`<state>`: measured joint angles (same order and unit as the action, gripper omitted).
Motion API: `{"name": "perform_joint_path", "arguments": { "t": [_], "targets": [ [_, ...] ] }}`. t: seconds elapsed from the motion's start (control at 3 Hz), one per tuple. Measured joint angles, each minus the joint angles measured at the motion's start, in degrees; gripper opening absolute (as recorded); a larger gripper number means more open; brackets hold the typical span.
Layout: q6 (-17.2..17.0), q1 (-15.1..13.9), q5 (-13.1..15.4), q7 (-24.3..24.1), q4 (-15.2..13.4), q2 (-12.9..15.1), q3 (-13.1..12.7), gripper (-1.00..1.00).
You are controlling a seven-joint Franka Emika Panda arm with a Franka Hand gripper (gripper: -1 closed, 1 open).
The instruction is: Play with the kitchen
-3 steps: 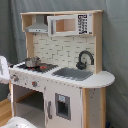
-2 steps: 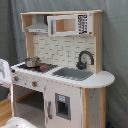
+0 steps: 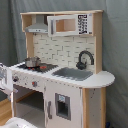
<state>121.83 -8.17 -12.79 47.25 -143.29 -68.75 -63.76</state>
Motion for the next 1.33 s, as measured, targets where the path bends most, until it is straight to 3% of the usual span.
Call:
{"name": "perform_joint_path", "arguments": {
  "t": [0.67,1.33],
  "targets": [
    [-5.97,-0.04,-9.26,4.48,-0.99,2.92,0.93,1.00],
    [-12.52,-0.60,-14.16,11.04,-3.60,7.04,5.30,1.00]
  ]
}}
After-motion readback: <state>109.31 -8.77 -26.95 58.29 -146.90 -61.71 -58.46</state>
